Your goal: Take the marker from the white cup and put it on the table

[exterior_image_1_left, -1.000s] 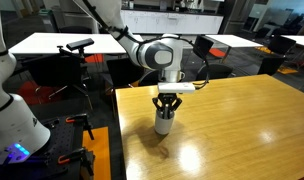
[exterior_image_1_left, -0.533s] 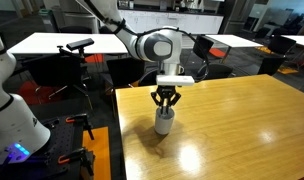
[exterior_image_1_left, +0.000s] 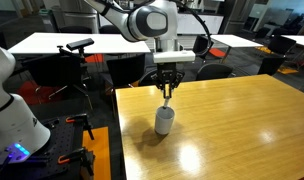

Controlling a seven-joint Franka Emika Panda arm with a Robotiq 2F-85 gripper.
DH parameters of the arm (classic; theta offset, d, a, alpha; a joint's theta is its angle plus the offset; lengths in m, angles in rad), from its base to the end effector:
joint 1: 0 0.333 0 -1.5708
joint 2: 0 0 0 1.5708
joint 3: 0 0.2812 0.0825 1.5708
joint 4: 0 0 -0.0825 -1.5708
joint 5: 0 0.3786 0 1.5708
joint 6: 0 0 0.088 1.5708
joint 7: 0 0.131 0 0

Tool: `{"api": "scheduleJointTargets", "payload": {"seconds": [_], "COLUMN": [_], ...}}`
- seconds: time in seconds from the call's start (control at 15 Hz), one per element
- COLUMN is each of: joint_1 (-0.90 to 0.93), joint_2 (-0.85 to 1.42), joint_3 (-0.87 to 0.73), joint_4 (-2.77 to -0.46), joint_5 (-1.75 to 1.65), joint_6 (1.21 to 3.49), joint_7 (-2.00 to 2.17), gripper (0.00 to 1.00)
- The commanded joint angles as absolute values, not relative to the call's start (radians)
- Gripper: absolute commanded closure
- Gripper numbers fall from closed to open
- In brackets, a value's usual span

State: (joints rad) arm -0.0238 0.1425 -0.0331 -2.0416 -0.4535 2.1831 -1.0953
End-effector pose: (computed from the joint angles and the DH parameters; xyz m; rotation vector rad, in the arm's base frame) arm 0.5675 -0.0570 0.3229 2.2376 1.7058 -0.2922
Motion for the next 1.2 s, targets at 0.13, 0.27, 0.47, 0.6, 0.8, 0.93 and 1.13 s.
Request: {"api": "scheduleJointTargets", "payload": {"seconds": [0.13, 0.27, 0.47, 0.6, 0.8, 0.93, 1.13], "joint_1": [-0.019, -0.015, -0.011, -0.008, -0.003, -0.006, -0.013], "joint_2": [0.044, 0.046, 0.062, 0.078, 0.113, 0.139, 0.182], "joint_3": [-0.012, -0.003, 0.012, 0.023, 0.039, 0.051, 0.065], "joint_4": [-2.092, -2.092, -2.091, -2.093, -2.084, -2.071, -2.046], "joint_5": [-0.416, -0.401, -0.347, -0.302, -0.235, -0.184, -0.107], "joint_6": [2.214, 2.231, 2.271, 2.292, 2.289, 2.268, 2.23], "joint_7": [-1.107, -1.115, -1.156, -1.2, -1.28, -1.35, -1.478], "gripper": [0.95, 0.95, 0.95, 0.95, 0.95, 0.95, 0.95]}}
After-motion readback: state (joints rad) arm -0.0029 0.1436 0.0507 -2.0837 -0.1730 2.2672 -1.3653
